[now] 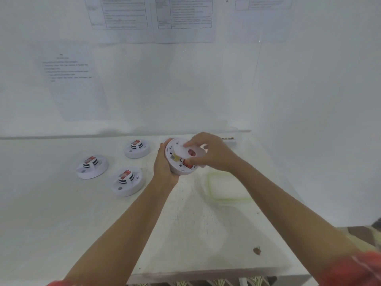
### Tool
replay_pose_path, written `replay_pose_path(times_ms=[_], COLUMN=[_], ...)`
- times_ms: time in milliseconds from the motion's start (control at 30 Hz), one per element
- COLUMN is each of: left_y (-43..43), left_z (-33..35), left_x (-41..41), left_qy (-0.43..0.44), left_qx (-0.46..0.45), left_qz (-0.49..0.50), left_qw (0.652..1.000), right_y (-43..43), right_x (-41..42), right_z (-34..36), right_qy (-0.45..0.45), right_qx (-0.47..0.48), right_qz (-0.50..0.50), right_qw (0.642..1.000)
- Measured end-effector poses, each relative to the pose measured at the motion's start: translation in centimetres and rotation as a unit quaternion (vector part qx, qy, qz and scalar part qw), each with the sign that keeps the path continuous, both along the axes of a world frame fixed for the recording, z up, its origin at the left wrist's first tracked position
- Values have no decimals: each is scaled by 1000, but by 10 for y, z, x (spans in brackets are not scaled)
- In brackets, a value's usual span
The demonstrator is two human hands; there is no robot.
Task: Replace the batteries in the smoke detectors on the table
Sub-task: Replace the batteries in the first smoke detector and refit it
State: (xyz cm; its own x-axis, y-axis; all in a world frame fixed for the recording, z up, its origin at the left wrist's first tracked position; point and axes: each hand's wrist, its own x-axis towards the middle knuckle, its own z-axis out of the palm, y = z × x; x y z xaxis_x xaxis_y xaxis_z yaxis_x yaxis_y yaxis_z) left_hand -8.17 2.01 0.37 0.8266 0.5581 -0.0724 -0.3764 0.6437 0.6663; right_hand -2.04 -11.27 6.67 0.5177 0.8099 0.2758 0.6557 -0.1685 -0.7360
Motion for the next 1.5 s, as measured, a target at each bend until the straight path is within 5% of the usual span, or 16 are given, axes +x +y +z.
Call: replay_pose_path(times_ms=[233,1100,1500], left_y=[1,-4,-9], left_z=[6,12,21], left_x=[7,12,26], left_qy=[2,30,28], left_qx=[-44,-57,-63], left_qz=[-5,26,116], left_qw=[999,998,991], right_y=[15,17,27], right_x=[2,7,-2], right_z=[-8,-25,-28], right_qy=[-76,-132,-37], right_qx=[-32,-5,86], right_qz=[6,-18,-91], right_qw=[997,991,992])
